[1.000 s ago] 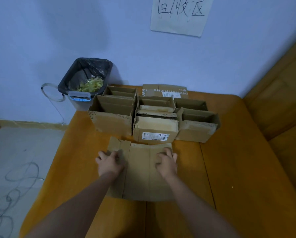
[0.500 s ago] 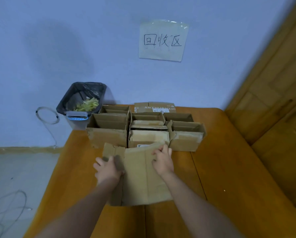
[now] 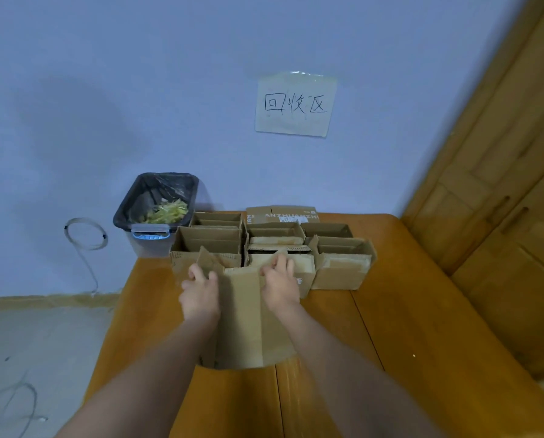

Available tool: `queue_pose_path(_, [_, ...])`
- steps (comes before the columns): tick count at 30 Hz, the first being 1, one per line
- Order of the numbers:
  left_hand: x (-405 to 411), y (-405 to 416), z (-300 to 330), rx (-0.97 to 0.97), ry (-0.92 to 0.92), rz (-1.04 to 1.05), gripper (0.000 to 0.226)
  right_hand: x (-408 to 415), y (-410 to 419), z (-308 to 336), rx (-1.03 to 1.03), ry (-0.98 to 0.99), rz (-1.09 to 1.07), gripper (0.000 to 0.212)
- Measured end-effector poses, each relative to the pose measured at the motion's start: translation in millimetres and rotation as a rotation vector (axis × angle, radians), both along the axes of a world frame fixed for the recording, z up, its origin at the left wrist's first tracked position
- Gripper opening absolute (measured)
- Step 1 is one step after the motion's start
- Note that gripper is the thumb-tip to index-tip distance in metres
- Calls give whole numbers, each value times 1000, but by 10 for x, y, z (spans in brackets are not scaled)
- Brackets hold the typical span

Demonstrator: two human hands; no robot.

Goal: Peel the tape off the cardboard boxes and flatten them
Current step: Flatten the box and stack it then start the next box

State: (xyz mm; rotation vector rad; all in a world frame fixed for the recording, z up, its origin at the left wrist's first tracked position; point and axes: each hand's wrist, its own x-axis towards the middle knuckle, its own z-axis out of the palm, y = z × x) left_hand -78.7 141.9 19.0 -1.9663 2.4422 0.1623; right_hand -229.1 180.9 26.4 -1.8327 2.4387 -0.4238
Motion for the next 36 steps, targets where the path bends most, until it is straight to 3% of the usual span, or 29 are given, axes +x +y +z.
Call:
queue_pose_path(3, [-100, -54, 142, -16, 42, -45, 42, -62, -52, 79, -1, 29, -17, 36])
queue_pose_path(7, [-147, -224, 336, -2, 184, -44, 48, -485, -91, 172, -21, 44, -52, 34])
queue_pose_path(9, [-215, -336, 439, 8, 273, -26, 46, -736, -112, 233, -37, -17, -80, 29])
queue_pose_path(12, [-407, -520, 580, 37, 492, 10, 26, -1100, -194, 362, -106, -147, -104, 21])
queue_pose_path(16, [-784, -747, 713, 26, 736, 112, 17, -1581, -344, 581, -147, -176, -74, 29])
queue_pose_path(22, [-1454, -1002, 914, -28, 888, 229, 17, -2279, -547, 797, -101, -196, -155, 37])
queue_pose_path(27, [-1874, -1198, 945, -57, 900, 271, 19, -2707, -642, 678, -75, -121, -12, 40])
queue_pose_path(32, [-2202, -1423, 844, -69, 793, 154, 18, -3005, -830, 542, -17, -77, -51, 35])
queue_pose_path(36, [-2412, -1686, 778, -27, 649, 0, 31, -3199, -1112, 511, 47, -53, -59, 31])
